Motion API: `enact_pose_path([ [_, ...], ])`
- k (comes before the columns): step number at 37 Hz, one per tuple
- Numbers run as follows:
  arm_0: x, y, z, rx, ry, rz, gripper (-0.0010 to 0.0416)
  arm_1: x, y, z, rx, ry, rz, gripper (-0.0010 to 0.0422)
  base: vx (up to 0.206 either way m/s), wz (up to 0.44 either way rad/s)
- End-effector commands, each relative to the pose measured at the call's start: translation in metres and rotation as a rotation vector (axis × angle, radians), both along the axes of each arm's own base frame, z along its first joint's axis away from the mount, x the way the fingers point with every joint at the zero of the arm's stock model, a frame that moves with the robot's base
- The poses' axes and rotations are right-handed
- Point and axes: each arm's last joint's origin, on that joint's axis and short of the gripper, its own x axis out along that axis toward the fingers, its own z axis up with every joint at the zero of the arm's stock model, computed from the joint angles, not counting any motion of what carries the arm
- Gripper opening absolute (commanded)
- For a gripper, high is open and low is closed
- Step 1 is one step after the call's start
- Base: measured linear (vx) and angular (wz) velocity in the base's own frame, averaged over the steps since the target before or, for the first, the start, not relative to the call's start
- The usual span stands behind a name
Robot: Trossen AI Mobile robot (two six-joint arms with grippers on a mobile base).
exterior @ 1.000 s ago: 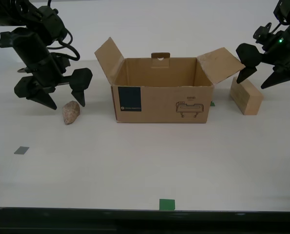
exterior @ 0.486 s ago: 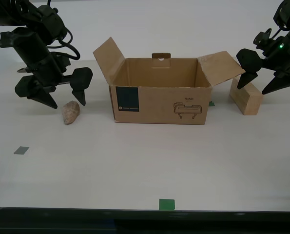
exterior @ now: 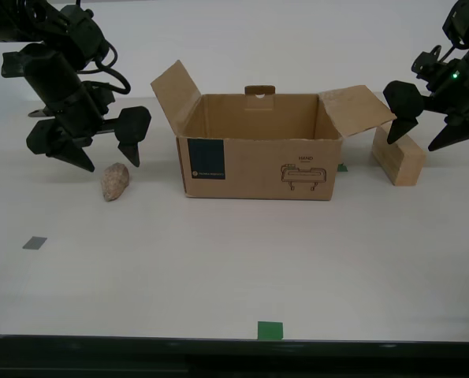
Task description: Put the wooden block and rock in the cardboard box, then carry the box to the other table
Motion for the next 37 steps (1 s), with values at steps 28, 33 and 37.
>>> enact_pose_path([
  [28,0.0,0.001,0.0,0.003,0.003,-0.017,0.0387,-0.009,0.002,-0.008,0.044,0.031,0.016,0.04,0.0,0.0],
  [33,0.001,0.001,0.0,0.003,-0.003,-0.017,0.0386,-0.009,0.002,-0.008,0.045,0.033,0.015,0.04,0.0,0.0],
  [37,0.002,0.001,0.0,0.002,-0.014,-0.017,0.0386,-0.012,0.002,-0.012,0.057,0.016,0.016,0.04,0.0,0.0],
])
